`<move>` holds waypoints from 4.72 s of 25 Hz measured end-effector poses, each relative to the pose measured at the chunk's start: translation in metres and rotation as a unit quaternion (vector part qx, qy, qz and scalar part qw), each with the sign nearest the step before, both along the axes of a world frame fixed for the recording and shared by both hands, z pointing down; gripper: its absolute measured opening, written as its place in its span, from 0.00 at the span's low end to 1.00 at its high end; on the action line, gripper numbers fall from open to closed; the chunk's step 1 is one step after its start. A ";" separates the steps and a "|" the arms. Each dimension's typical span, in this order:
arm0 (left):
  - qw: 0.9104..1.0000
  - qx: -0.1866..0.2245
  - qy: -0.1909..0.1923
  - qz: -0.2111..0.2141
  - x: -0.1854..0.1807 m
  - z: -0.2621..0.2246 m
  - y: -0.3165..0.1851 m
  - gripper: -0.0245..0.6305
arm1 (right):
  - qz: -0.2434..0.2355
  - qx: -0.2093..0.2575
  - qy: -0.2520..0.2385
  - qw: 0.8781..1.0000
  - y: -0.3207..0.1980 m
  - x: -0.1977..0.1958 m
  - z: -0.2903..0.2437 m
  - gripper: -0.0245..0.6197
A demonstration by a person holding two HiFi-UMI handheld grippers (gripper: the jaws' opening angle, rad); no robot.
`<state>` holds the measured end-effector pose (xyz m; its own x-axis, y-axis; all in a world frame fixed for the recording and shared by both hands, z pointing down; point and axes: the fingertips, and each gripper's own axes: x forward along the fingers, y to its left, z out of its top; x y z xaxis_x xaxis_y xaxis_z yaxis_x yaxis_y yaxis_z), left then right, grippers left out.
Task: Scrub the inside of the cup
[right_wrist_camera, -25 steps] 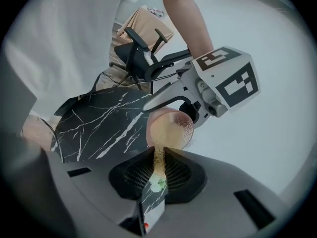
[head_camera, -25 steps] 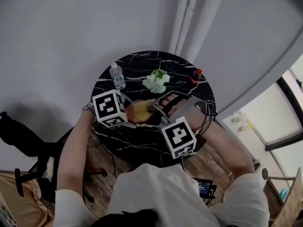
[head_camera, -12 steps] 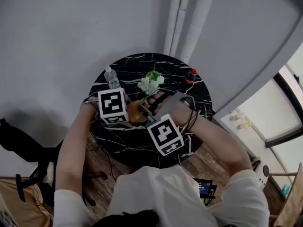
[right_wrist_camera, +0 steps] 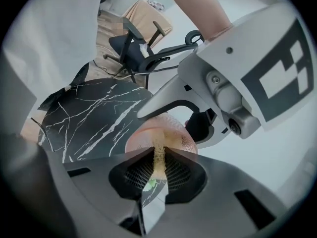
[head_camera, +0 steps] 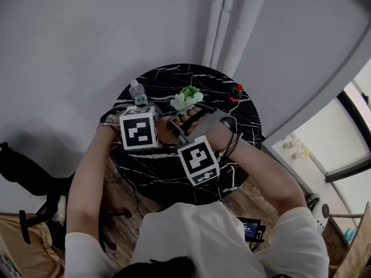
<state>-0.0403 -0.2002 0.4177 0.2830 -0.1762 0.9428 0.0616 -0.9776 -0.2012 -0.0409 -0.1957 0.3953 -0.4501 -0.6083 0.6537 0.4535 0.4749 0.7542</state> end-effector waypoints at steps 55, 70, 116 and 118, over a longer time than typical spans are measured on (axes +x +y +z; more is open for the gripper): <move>0.988 0.146 -0.004 0.049 -0.016 -0.020 -0.015 0.57 | 0.219 -0.462 -0.206 0.834 0.017 -0.015 -0.008 0.13; 0.981 0.172 0.000 0.084 -0.021 -0.024 0.003 0.57 | 0.263 -0.672 -0.258 0.643 0.043 -0.023 -0.023 0.13; 0.955 0.275 0.110 0.031 -0.019 -0.038 -0.008 0.57 | 0.308 -0.844 -0.428 0.098 0.020 -0.030 -0.066 0.13; 0.953 0.275 0.125 0.017 -0.020 -0.042 -0.011 0.57 | 0.307 -0.839 -0.441 0.085 0.014 -0.030 -0.069 0.13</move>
